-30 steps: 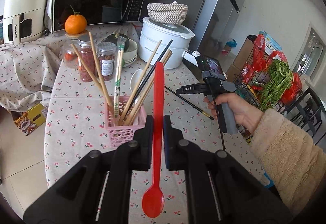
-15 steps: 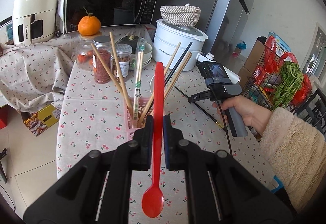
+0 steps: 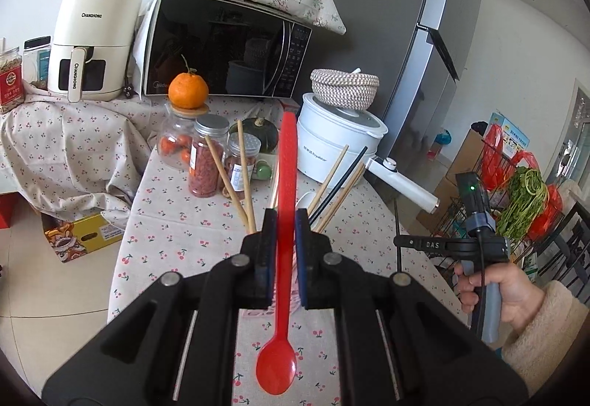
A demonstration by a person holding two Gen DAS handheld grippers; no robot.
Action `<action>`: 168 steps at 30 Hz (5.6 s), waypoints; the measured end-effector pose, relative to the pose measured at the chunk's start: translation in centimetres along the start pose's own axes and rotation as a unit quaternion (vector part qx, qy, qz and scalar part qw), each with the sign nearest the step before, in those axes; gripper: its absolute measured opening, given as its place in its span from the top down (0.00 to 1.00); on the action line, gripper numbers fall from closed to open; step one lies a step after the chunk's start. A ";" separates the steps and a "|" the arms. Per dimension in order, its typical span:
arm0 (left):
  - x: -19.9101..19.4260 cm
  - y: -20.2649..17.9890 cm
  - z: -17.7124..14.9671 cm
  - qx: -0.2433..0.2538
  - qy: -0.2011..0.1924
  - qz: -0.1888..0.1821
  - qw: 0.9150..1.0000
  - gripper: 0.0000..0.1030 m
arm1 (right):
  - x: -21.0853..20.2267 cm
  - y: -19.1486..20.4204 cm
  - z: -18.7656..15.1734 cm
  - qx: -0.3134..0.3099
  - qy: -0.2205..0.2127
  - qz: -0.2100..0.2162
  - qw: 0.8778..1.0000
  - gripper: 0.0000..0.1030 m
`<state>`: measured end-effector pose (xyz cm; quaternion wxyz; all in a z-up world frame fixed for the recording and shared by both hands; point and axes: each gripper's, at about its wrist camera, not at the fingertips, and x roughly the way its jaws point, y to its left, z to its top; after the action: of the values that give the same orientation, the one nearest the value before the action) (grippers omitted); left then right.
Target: Organize utensils
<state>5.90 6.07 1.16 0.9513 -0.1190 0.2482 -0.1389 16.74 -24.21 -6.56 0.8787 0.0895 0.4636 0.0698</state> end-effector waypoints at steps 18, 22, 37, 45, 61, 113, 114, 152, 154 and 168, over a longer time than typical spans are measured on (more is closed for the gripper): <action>4.2 -2.0 0.9 0.008 -0.092 0.021 0.996 0.90 | -11.6 3.8 -1.3 -0.007 -0.155 0.078 0.985 0.95; 6.3 -2.9 0.6 0.037 -0.113 0.047 0.992 0.90 | -11.7 3.5 -1.1 0.003 -0.158 0.086 0.984 0.95; 8.4 -2.6 -1.2 0.028 -0.083 0.065 0.994 0.84 | -11.4 4.4 -0.9 -0.003 -0.161 0.094 0.982 0.95; 4.2 -1.8 0.2 0.015 -0.012 0.082 0.996 0.57 | -13.1 6.0 -0.8 -0.009 -0.181 0.117 0.976 0.95; 2.3 1.9 -4.0 -0.016 0.180 0.101 0.978 0.39 | -12.7 11.3 -0.2 -0.049 -0.202 0.134 0.969 0.94; -4.8 -5.8 -4.6 0.038 0.101 0.175 0.979 0.01 | -16.4 6.3 -10.5 -0.077 -0.131 -0.089 0.984 0.00; -4.7 -5.8 -4.7 0.038 0.102 0.176 0.978 0.01 | -16.3 6.2 -10.4 -0.074 -0.130 -0.089 0.985 0.00; -4.0 -5.8 -5.3 0.042 0.121 0.171 0.977 0.01 | -15.0 6.3 -10.2 -0.063 -0.114 -0.086 0.988 0.00; -4.0 -5.9 -5.3 0.042 0.121 0.171 0.977 0.01 | -14.9 6.2 -10.2 -0.063 -0.114 -0.085 0.988 0.00; -3.8 -6.1 -5.4 0.043 0.123 0.169 0.977 0.01 | -14.7 6.3 -10.4 -0.061 -0.108 -0.086 0.989 0.00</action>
<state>-1.31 0.75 0.03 0.9275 -0.0164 0.3736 0.0000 -0.32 -20.11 0.84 0.9304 0.0023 0.3664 0.0126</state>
